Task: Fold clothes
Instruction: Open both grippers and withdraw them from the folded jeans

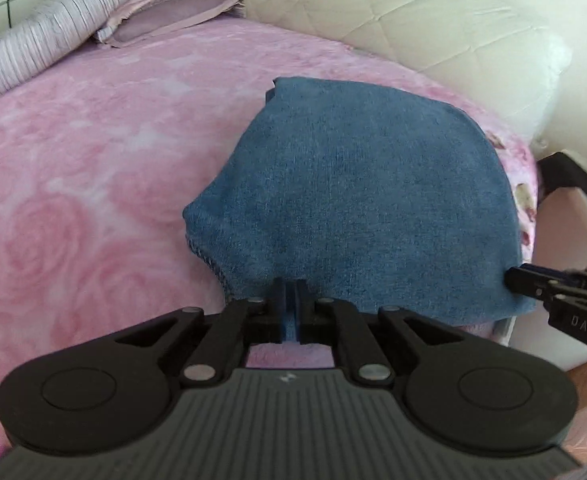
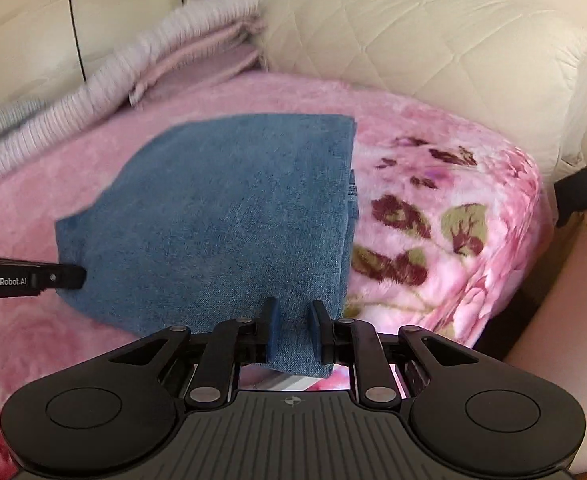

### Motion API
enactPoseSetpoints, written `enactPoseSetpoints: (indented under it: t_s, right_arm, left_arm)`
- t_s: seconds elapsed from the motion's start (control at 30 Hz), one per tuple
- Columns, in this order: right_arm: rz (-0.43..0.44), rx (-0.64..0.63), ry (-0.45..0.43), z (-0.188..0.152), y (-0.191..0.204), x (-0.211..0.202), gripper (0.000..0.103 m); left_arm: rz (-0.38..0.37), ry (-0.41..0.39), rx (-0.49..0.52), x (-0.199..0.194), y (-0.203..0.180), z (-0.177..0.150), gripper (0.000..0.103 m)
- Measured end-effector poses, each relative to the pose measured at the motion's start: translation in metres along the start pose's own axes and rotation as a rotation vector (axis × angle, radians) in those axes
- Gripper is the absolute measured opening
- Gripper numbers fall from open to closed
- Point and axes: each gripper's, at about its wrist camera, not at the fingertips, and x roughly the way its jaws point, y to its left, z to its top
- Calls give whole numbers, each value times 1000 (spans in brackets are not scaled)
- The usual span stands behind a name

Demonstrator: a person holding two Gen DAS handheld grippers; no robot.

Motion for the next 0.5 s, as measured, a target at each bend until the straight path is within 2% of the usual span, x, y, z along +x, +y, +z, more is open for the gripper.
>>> enactPoseSetpoints:
  t_s: [0.1, 0.13, 0.17, 0.2, 0.27, 0.5]
  right_arm:
    - [-11, 41, 45, 10, 0, -6, 18]
    - [1, 83, 48, 9, -1, -14, 20]
    - [15, 130, 38, 0, -2, -27, 28]
    - [27, 166, 27, -7, -2, -37, 44]
    - [36, 195, 19, -19, -1, -56, 56]
    - [20, 239, -22, -40, 9, -119, 57]
  left_arm:
    - [42, -19, 11, -26, -11, 6, 9]
    - [49, -31, 14, -37, -13, 4, 19]
    - [55, -41, 18, -47, -15, 3, 25]
    - [60, -48, 21, -57, -18, 0, 30]
    - [70, -59, 28, -78, -22, -7, 30]
    - [79, -87, 41, -145, -36, -38, 35]
